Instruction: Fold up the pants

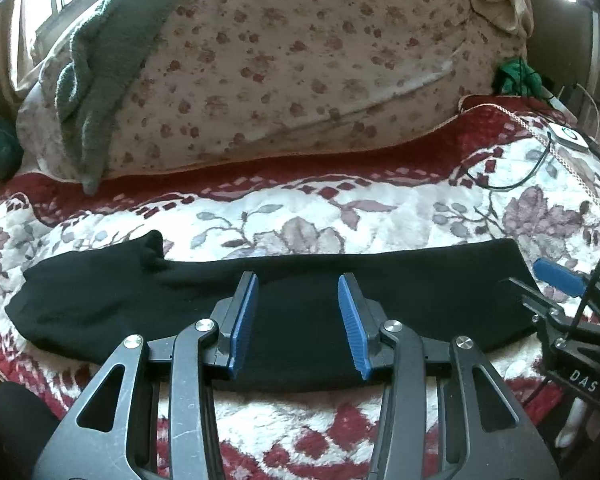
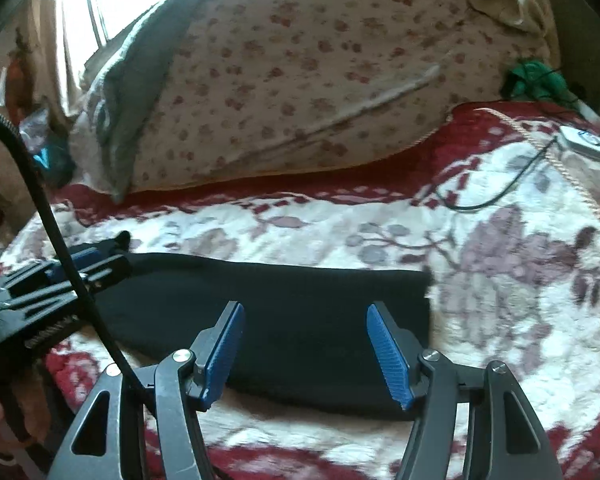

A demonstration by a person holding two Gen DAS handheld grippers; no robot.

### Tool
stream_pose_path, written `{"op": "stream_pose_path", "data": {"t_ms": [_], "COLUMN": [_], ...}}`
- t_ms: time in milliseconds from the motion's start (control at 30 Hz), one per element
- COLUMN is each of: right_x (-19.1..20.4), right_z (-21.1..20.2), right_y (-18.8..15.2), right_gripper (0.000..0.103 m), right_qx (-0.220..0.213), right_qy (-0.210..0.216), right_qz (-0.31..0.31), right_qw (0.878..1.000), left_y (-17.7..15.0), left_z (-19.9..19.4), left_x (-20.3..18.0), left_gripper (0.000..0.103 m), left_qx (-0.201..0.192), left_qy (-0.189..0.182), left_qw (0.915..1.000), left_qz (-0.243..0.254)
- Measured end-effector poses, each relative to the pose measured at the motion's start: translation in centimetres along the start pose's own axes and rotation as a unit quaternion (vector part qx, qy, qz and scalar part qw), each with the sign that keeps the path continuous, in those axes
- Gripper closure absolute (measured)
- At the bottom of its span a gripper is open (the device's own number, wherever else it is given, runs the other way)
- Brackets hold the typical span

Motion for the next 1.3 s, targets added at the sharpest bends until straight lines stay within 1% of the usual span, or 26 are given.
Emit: {"op": "stream_pose_path", "data": {"t_ms": [100, 233, 300, 433, 467, 500, 600, 633, 667, 700, 733, 867, 900, 967, 1033, 1133, 1200, 1267, 1300], "right_x": [-1.1, -2.1, -3.0, -5.0, -5.4, -5.8, -6.6, -6.7, -6.9, -7.2, -7.3, -7.3, -7.3, -7.4, -7.4, -7.4, -7.4, -7.5, -7.6], "right_z": [-0.1, 0.0, 0.0, -0.1, -0.2, -0.2, -0.4, -0.5, -0.6, -0.6, -0.6, -0.2, 0.0, 0.2, 0.2, 0.4, 0.5, 1.0, 1.3], "right_y": [0.4, 0.5, 0.3, 0.0, -0.1, -0.3, -1.0, -1.2, -1.3, -1.6, -1.7, -2.6, -2.7, -2.8, -2.7, -2.7, -2.6, -2.6, -2.6], "right_gripper": [0.041, 0.041, 0.041, 0.041, 0.041, 0.041, 0.041, 0.041, 0.041, 0.041, 0.041, 0.041, 0.041, 0.041, 0.041, 0.041, 0.041, 0.039, 0.039], "right_qx": [-0.003, 0.002, 0.011, 0.024, 0.029, 0.035, 0.062, 0.067, 0.071, 0.076, 0.082, 0.11, 0.114, 0.112, 0.114, 0.12, 0.124, 0.129, 0.132], "right_qy": [-0.026, -0.045, -0.049, -0.048, -0.046, -0.04, -0.001, 0.006, 0.012, 0.019, 0.026, 0.076, 0.077, 0.064, 0.061, 0.055, 0.059, 0.065, 0.066], "right_qz": [-0.004, -0.008, 0.0, 0.026, 0.034, 0.045, 0.085, 0.096, 0.105, 0.119, 0.13, 0.182, 0.188, 0.184, 0.186, 0.183, 0.182, 0.181, 0.179], "right_qw": [1.0, 0.999, 0.999, 0.998, 0.998, 0.998, 0.994, 0.993, 0.992, 0.99, 0.988, 0.974, 0.973, 0.974, 0.974, 0.974, 0.974, 0.973, 0.973], "left_y": [0.0, 0.4, 0.7, 1.3, 1.6, 1.8, 2.6, 2.9, 3.1, 3.6, 3.9, 5.7, 6.1, 6.5, 6.8, 7.2, 7.3, 7.3, 7.4], "left_z": [0.4, 0.9, 1.1, 2.1, 2.6, 2.9, 4.1, 4.5, 4.7, 5.1, 5.4, 6.7, 7.2, 7.9, 8.5, 9.1, 9.4, 9.7, 9.8], "left_x": [0.1, -0.2, -0.5, -1.7, -2.1, -2.4, -3.9, -4.6, -5.0, -5.7, -6.2, -8.2, -9.0, -10.0, -11.2, -13.4, -14.5, -15.7, -16.1], "left_gripper": [0.062, 0.062, 0.062, 0.062, 0.062, 0.062, 0.062, 0.062, 0.062, 0.06, 0.056, 0.056, 0.056, 0.056, 0.056, 0.056, 0.056, 0.056, 0.056], "left_qx": [0.007, 0.009, 0.006, 0.014, 0.017, 0.02, 0.036, 0.041, 0.042, 0.045, 0.048, 0.044, 0.049, 0.054, 0.058, 0.061, 0.064, 0.07, 0.072], "left_qy": [-0.001, -0.007, -0.017, -0.078, -0.102, -0.119, -0.188, -0.214, -0.227, -0.243, -0.251, -0.276, -0.287, -0.3, -0.308, -0.326, -0.342, -0.363, -0.371], "left_qw": [1.0, 0.9999, 0.9998, 0.9969, 0.9946, 0.9927, 0.9814, 0.9758, 0.9726, 0.9683, 0.9658, 0.9565, 0.9517, 0.9456, 0.94, 0.9259, 0.9156, 0.9018, 0.8967], "left_qz": [-0.002, 0.003, 0.005, 0.007, 0.006, 0.006, 0.016, 0.02, 0.024, 0.034, 0.044, 0.083, 0.097, 0.114, 0.135, 0.181, 0.202, 0.223, 0.231]}}
Point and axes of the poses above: each gripper's, at about its wrist camera, not at the fingertips, and z roughly the way its jaws point, x to its left, y to its top, the point moved 8 cm from there along z, roughly the way its jaws point, and after that the axes turned 15 degrees about z, right-handed, at the moved point
